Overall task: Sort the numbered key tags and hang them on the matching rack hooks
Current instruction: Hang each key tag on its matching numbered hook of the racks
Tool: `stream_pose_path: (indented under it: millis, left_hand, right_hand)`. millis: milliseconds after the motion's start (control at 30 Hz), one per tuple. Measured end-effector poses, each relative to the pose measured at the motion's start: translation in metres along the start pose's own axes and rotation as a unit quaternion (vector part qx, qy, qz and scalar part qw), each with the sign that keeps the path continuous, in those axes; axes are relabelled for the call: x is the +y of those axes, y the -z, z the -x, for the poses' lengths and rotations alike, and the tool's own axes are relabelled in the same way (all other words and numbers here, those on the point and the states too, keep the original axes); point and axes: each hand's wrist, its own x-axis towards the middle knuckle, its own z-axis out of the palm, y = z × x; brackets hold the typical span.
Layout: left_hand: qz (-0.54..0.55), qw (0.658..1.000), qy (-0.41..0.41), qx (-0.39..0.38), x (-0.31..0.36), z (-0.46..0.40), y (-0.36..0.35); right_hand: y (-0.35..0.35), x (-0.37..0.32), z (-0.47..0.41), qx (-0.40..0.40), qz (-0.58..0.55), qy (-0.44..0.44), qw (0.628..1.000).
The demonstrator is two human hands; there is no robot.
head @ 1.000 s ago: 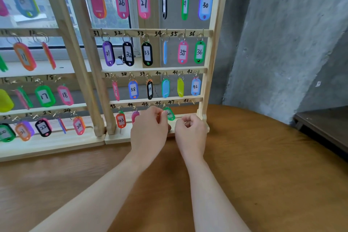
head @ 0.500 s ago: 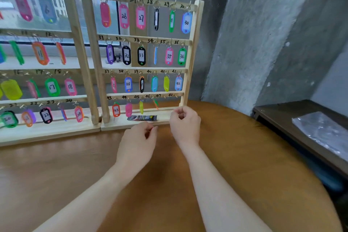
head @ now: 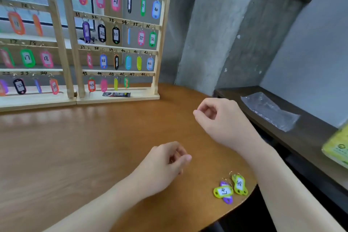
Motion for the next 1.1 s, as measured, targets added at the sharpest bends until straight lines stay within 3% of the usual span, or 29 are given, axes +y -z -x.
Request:
stream_pose_path:
  millis: [300, 667, 800, 1100]
  left_hand:
    - [-0.094, 0.986, 0.0, -0.139, 0.028, 0.009, -0.053]
    - [-0.148, 0.983, 0.01, -0.105, 0.045, -0.009, -0.075]
    - [-0.132, 0.986, 0.019, -0.102, 0.037, -0.012, -0.074]
    - [-0.052, 0.998, 0.037, -0.002, 0.009, -0.01, -0.038]
  right_hand:
    - [0.017, 0.077, 0.11, -0.009, 0.074, -0.121, 0.99]
    - [-0.01, 0.103, 0.14, -0.114, 0.038, -0.182, 0.976]
    - [-0.015, 0.099, 0.139, -0.107, 0.038, -0.183, 0.977]
    - [-0.024, 0.075, 0.126, -0.097, 0.106, -0.225, 0.964]
